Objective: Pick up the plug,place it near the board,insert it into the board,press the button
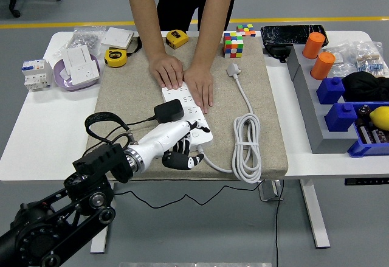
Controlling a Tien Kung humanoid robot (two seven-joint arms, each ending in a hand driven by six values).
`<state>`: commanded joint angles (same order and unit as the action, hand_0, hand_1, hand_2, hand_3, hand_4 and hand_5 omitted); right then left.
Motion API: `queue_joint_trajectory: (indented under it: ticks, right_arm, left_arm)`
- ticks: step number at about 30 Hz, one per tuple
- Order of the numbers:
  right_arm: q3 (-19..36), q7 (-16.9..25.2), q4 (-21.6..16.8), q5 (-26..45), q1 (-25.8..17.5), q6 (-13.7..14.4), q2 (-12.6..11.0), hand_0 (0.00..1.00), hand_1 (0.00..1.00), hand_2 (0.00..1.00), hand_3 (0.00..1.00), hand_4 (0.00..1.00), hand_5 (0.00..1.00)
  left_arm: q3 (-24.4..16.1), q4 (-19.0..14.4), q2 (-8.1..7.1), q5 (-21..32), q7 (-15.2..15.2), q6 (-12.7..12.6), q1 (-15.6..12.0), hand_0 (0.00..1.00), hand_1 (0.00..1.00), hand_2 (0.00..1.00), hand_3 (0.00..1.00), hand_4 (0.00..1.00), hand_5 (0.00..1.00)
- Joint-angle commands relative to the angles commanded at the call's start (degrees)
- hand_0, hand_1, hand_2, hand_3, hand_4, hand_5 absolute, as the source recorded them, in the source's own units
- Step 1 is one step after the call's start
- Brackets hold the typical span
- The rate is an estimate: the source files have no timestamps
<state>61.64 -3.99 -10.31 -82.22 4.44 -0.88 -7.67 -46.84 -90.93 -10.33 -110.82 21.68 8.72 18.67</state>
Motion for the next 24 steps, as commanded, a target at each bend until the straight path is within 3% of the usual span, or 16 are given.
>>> queue_joint_trajectory:
  ticks: [7,11,17,24]
  right_arm:
    - [-0.19,-0.03,0.00,0.07,0.03,-0.03,0.01,0.816,0.719,0.695,0.603,0.872,0.550]
    - [-0.41,-0.02,0.00,0.11,0.00,-0.04,0.01,0.816,0.719,0.695,0.604,0.873,0.551]
    - [-0.66,-0.04,0.00,0.11,0.08,-0.08,0.00,0.816,0.719,0.695,0.604,0.876,0.555]
    - [-0.83,-0.02,0.00,0.25,0.06,-0.07,-0.11,0.816,0.719,0.695,0.604,0.877,0.557]
  left_arm:
    - [1.93,5.19,1.08,-2.81,0.69,0.81,2.57,0.131,0.022,0.144,0.921,0.484,0.046]
    - [1.74,8.54,3.01,-4.64,0.56,0.85,2.76,0.126,0.019,0.144,0.919,0.466,0.011]
    - [2.46,10.46,4.55,-5.89,0.34,0.75,3.53,0.126,0.020,0.144,0.914,0.456,0.002]
    - [2.18,12.12,4.89,-6.63,-0.08,0.51,4.05,0.126,0.020,0.144,0.909,0.454,0.002]
